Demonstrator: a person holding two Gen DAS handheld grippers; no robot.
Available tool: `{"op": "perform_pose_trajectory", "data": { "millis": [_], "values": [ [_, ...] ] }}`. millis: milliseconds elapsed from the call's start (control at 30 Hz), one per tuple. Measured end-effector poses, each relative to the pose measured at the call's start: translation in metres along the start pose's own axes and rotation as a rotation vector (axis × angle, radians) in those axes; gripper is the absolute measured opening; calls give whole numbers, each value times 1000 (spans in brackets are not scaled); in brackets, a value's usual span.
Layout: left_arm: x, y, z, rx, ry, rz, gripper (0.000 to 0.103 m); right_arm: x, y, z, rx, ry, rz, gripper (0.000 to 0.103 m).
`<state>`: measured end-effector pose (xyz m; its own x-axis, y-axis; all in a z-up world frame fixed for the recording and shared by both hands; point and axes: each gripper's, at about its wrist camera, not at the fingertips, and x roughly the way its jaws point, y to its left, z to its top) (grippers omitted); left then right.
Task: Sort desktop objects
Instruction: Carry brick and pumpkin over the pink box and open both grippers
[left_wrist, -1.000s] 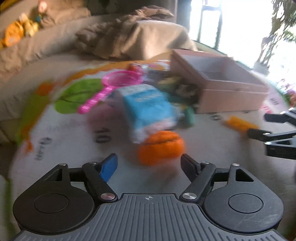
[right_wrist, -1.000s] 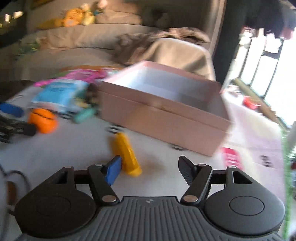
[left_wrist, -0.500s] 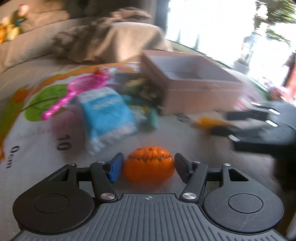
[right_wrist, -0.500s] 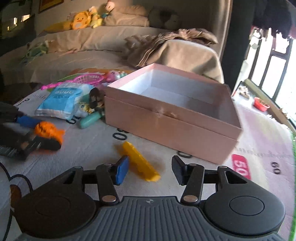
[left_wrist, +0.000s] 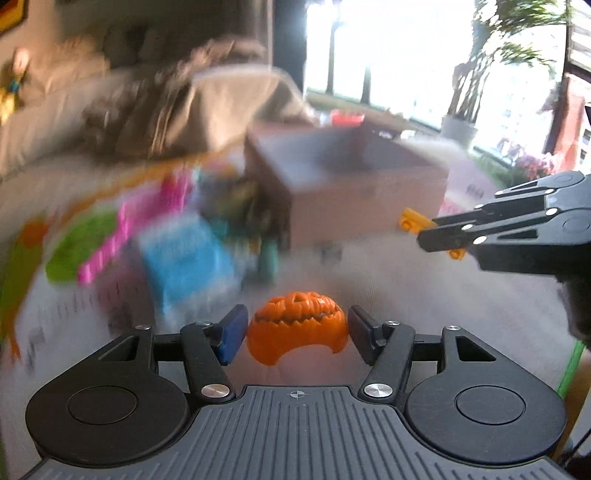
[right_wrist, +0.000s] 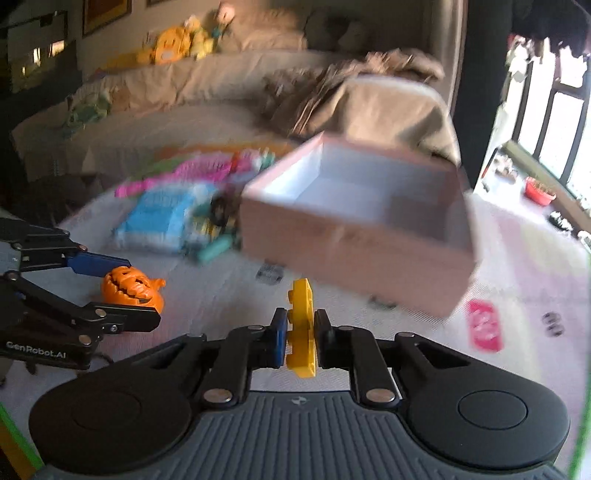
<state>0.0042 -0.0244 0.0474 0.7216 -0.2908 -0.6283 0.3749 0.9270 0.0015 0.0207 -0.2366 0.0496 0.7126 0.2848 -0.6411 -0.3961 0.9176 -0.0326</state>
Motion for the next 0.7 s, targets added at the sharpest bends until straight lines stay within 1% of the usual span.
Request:
{"op": "perform_pose_trajectory", "data": {
  "millis": [67,133,233,267,300,333,367,433,500,567,633,700],
  "values": [
    [-4,-6,25,39,-70,12,65,-17,-15,18,17,-55,-21,15],
    [2,-13,54,75,-148,11,65,-25,-33,42,53,-107,-46,15],
    [31,-17,96,68,-236,0,67,-12,-61,77,127,-137,-69,15],
    [43,-15,108,55,-243,-8,76,-1,-71,89,143,-145,-67,15],
    [54,-12,118,37,-232,-4,83,8,-77,96,151,-150,-76,20],
    [61,-8,124,19,-218,8,85,17,-83,100,162,-145,-102,25],
    [64,-1,125,-4,-203,21,87,26,-89,104,178,-134,-146,34],
    [61,11,118,-23,-192,38,95,32,-97,101,191,-123,-174,36],
    [53,23,98,-14,-190,89,97,31,-102,91,199,-121,-176,37],
    [46,31,73,9,-177,136,97,26,-97,77,194,-129,-193,37],
    [42,37,51,37,-142,170,97,19,-85,63,176,-134,-163,37],
    [42,40,29,74,-98,223,97,11,-65,49,149,-134,-98,37]
  ]
}}
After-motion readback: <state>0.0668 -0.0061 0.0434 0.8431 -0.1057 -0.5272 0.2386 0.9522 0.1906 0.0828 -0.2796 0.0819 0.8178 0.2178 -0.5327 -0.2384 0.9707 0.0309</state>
